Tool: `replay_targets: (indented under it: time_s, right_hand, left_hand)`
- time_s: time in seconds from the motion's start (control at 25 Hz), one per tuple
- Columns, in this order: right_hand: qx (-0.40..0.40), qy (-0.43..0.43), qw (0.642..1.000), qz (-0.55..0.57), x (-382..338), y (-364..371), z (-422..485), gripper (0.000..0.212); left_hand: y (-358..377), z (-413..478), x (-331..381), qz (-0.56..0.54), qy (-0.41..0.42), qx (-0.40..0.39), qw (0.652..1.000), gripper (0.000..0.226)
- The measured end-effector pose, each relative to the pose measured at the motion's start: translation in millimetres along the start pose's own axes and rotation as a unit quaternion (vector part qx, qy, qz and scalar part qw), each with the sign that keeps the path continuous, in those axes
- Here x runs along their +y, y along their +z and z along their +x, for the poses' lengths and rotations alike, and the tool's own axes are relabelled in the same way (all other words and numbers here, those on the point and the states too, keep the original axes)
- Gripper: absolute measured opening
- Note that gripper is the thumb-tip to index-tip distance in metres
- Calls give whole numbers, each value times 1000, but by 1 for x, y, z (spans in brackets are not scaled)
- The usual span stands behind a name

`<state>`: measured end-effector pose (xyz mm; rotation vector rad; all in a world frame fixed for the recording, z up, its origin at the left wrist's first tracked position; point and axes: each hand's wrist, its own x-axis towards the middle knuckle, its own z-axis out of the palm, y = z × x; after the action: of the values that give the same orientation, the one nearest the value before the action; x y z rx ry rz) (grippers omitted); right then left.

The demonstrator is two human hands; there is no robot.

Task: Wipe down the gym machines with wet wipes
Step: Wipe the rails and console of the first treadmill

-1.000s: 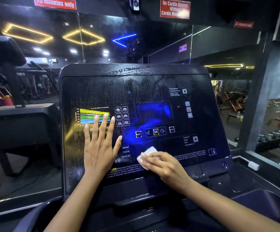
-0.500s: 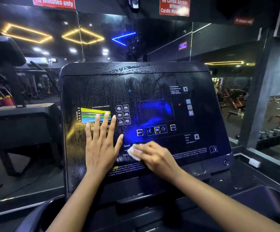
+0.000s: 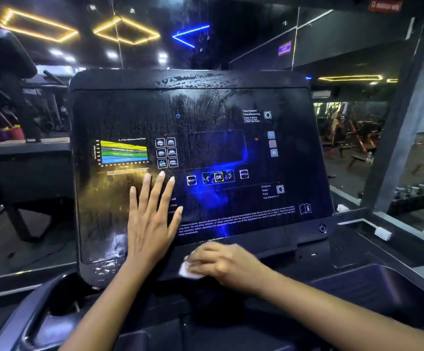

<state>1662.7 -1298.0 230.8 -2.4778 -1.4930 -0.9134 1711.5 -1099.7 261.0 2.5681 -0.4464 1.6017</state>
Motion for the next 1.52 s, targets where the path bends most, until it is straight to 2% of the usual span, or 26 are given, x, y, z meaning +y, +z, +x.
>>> replay_targets:
  time_s: [0.16,0.36,0.56,0.64,0.72,0.8,0.92,1.0,1.12,1.24,1.4,1.52]
  right_hand:
    - [-41,38,997,53,-13,7,2,36]
    - [-3,112,993,42,24,-21,-63,41]
    - [16,187,982,4,65,-59,-123,29]
    - [52,199,979,-6,73,-66,-124,26]
    - [104,174,979,2,69,-61,-93,25]
    - [139,83,987,-10,55,-45,-41,26]
    - [114,-70,990,-56,37,-8,17,32]
    - [97,-102,987,-82,40,2,21,44]
    - [76,-84,990,-87,54,-5,-11,47]
    - [73,-27,991,-112,77,-19,-61,40]
    - [91,44,986,-132,103,-48,-120,41]
    - [135,75,982,-110,115,-65,-109,33]
  left_hand:
    - [5,-16,10,28,-11,-23,999,60]
    - [6,-20,13,61,-9,-31,998,59]
    - [6,-21,12,58,-8,-31,998,59]
    - [5,-21,13,58,-8,-29,998,59]
    - [5,-21,13,57,-8,-30,998,59]
    - [4,-21,14,56,-10,-31,998,59]
    - [4,-20,14,58,-10,-34,998,58]
    - [5,-20,13,64,-8,-37,997,58]
    - [5,-20,12,61,-9,-39,997,58]
    - [4,-21,13,57,-12,-40,997,59]
    - [4,-20,13,61,-9,-40,997,59]
    - [4,-21,14,61,-11,-39,997,59]
